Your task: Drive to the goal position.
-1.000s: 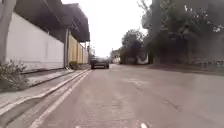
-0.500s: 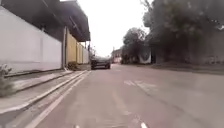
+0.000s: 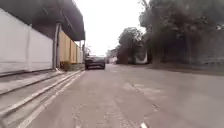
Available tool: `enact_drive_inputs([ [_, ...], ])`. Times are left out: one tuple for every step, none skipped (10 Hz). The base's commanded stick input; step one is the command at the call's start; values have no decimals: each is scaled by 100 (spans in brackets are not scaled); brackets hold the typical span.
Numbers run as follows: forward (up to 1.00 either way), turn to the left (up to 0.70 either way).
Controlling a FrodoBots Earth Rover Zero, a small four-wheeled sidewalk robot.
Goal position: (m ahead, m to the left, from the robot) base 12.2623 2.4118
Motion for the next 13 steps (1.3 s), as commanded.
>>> enact_drive_inputs([
  [100,0],
  [100,0],
  [100,0],
  [100,-1],
  [100,-27],
  [100,-27],
  [100,-27],
  [100,-19],
  [100,-5],
  [100,0],
  [100,0],
  [100,0],
  [100,0],
])
